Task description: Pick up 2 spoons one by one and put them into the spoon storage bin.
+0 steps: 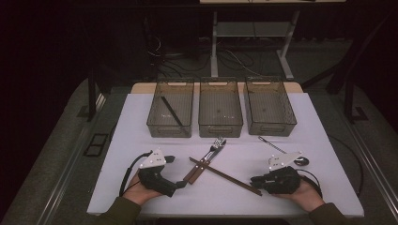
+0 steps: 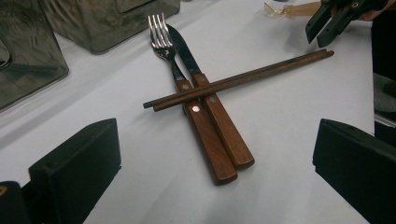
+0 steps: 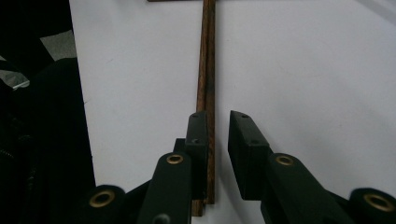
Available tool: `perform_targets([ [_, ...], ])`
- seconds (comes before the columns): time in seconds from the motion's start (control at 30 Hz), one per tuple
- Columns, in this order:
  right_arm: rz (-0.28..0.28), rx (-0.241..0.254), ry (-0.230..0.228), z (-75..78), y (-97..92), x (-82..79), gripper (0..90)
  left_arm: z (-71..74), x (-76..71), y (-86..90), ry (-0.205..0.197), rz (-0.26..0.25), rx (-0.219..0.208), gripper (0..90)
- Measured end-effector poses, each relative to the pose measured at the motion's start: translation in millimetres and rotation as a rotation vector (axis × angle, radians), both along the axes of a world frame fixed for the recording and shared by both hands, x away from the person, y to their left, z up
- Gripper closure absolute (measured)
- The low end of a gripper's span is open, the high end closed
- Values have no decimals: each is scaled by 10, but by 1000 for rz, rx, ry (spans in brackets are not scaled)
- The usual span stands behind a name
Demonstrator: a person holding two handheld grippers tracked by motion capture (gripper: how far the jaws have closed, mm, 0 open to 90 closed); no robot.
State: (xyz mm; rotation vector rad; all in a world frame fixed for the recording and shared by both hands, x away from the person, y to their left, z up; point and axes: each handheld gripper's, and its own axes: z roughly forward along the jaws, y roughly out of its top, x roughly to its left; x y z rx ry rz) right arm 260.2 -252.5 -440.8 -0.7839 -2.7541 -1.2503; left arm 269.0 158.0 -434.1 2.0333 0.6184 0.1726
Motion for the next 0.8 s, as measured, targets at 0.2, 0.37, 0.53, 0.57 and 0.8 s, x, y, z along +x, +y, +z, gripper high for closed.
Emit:
perform_targets([
  [0.2,6,-11,8,-24,30,1,781,2,0,1,1,0,0,0],
  [0.37,15,-26,12,-47,55,0,785,1,-4,-4,0,1,0,0],
  [0.53,6,-46,2,-61,59,22,787,2,-3,-3,-1,2,0,0],
  [0.57,5,-47,3,-64,63,23,787,2,-3,-3,-1,1,2,0],
  [0.8,2,-67,-17,-89,94,62,831,0,-2,-7,-1,1,2,0],
])
